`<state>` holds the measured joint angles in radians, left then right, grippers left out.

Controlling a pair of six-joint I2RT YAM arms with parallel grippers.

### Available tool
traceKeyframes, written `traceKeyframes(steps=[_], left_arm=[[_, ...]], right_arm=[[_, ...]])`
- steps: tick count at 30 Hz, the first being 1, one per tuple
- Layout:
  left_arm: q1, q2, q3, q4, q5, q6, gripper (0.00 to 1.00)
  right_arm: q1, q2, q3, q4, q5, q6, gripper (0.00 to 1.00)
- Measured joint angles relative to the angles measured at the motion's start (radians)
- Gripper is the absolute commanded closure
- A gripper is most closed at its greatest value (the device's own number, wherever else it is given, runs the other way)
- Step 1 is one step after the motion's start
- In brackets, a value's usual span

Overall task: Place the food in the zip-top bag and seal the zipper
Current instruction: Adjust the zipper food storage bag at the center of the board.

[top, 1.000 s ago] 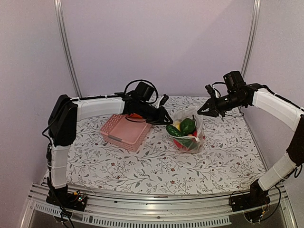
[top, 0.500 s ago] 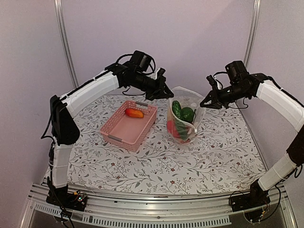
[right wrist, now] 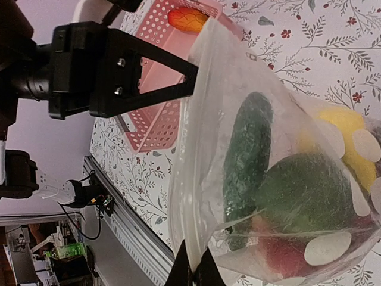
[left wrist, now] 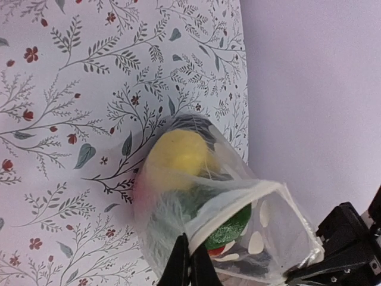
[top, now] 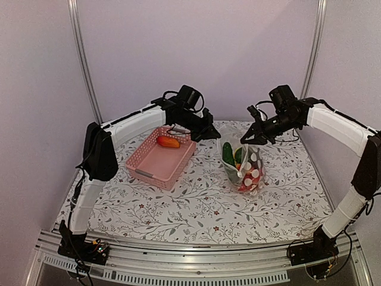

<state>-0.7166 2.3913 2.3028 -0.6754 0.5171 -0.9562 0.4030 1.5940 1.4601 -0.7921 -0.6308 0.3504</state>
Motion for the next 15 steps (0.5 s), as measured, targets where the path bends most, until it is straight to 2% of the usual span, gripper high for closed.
traceKeyframes(steps=[3,6,11,15], left_arm=[[-0.011,0.01,0.021,0.063,-0.018,-0.026,1.0],[-0.014,-0.015,-0.022,0.153,-0.01,-0.082,1.0],[-0.014,-0.018,-0.073,0.255,0.046,-0.14,0.89],[-0.004,-0.018,-0.087,0.28,0.074,-0.142,0.74]], right_arm=[[0.003,0.063,-0.019,0.023,-0.005,0.004,1.0],[0.005,0.074,-0.027,0.029,-0.005,0.009,1.0],[0.005,0.074,-0.022,0.038,0.001,0.012,1.0],[0.005,0.074,-0.007,0.037,0.01,0.02,1.0]])
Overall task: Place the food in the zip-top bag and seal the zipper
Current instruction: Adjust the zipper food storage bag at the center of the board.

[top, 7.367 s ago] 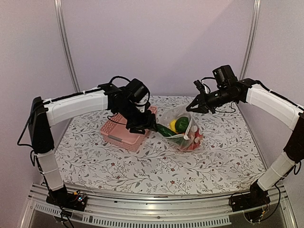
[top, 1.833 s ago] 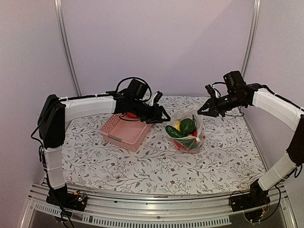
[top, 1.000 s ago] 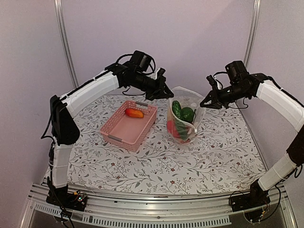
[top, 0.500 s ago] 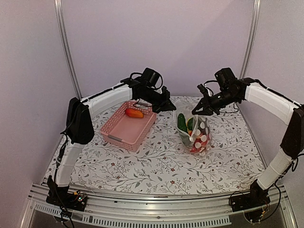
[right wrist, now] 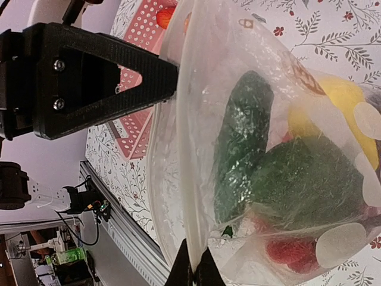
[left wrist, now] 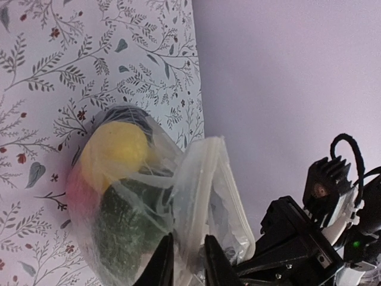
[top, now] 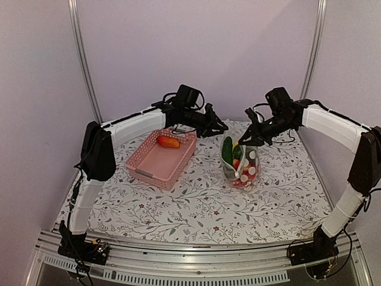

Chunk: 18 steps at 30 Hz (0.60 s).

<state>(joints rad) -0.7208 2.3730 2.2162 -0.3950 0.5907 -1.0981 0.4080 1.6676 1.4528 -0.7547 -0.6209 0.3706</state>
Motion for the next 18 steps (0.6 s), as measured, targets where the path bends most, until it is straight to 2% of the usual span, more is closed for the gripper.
traceKeyframes(steps=[3,8,9,12,18], left_arm=[[0.014,-0.008,-0.007,0.0,0.01,0.041,0.66],[0.059,-0.08,-0.073,-0.025,0.014,0.14,0.36],[0.067,-0.097,-0.078,-0.038,0.01,0.169,0.33],[0.098,-0.174,-0.09,-0.077,-0.024,0.247,0.3],[0.2,-0.335,-0.137,-0.191,-0.158,0.366,0.29]], right_arm=[[0.0,0.0,0.033,-0.003,0.014,0.005,1.0],[-0.025,-0.015,0.055,-0.002,0.025,0.014,1.0],[-0.034,-0.018,0.055,-0.002,0.025,0.015,1.0],[-0.061,-0.021,0.055,-0.002,0.026,0.015,1.0],[-0.076,-0.021,0.055,-0.002,0.025,0.02,1.0]])
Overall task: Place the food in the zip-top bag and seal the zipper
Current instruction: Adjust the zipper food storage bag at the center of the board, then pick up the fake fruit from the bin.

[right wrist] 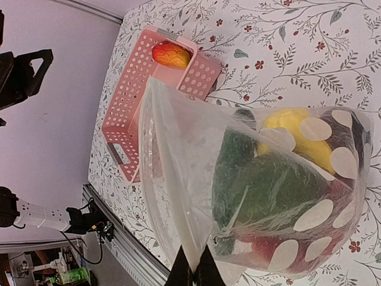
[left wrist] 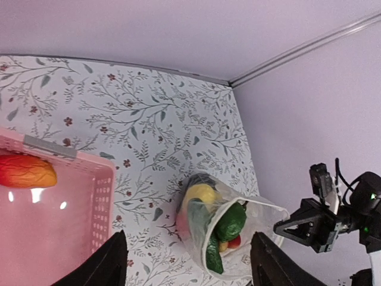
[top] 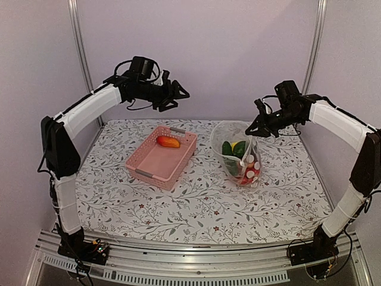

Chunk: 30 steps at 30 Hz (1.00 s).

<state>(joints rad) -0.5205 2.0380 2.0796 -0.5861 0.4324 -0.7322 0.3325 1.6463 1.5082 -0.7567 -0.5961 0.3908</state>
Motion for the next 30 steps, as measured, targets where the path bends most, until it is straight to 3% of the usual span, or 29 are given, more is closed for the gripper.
traceKeyframes(steps=[4,9,13,30], left_arm=[[0.064,-0.018,-0.047,-0.086,-0.171,0.009,0.27],[0.076,-0.014,-0.23,-0.107,-0.315,-0.083,0.27],[0.069,0.01,-0.295,-0.08,-0.351,-0.176,0.27],[0.077,0.185,-0.293,0.1,-0.44,-0.471,0.33]], right_arm=[[0.0,0.0,0.0,0.0,-0.002,0.006,1.0],[0.0,0.0,0.0,0.001,-0.004,0.01,1.0],[0.0,0.0,0.0,0.001,-0.005,0.011,1.0],[0.0,0.0,0.0,0.002,-0.012,0.013,1.0]])
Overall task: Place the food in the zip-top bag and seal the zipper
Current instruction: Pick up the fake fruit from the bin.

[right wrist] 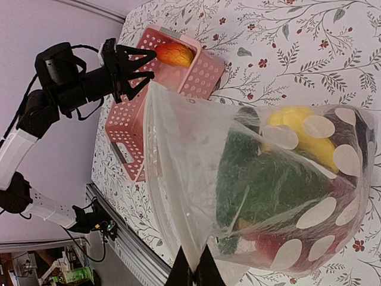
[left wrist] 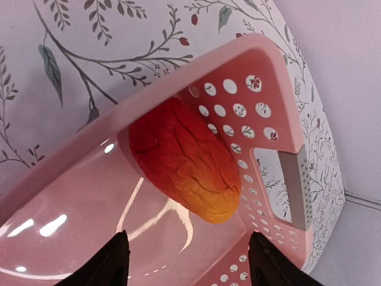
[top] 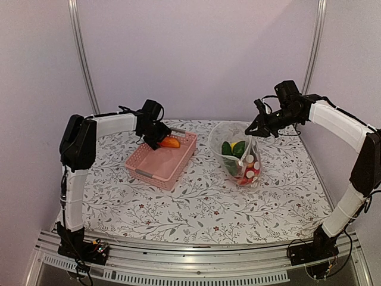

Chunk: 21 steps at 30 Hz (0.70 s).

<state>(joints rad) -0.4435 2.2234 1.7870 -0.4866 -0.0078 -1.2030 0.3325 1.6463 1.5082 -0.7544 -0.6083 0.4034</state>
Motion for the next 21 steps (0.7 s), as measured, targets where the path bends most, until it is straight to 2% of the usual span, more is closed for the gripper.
traceKeyframes(steps=[5,9,16,21], left_arm=[[0.009,0.09,0.038,0.033,-0.015,-0.054,0.34],[0.018,0.163,0.108,0.059,-0.02,-0.068,0.39],[0.029,0.216,0.169,0.083,-0.026,-0.077,0.65],[0.031,0.203,0.142,0.11,-0.021,-0.061,0.71]], right_arm=[[0.0,0.0,-0.01,0.009,-0.008,0.0,1.0],[0.0,0.0,-0.029,0.019,-0.013,0.0,1.0],[0.0,-0.002,-0.035,0.022,-0.016,0.0,1.0],[0.0,-0.003,-0.035,0.022,-0.016,0.001,1.0]])
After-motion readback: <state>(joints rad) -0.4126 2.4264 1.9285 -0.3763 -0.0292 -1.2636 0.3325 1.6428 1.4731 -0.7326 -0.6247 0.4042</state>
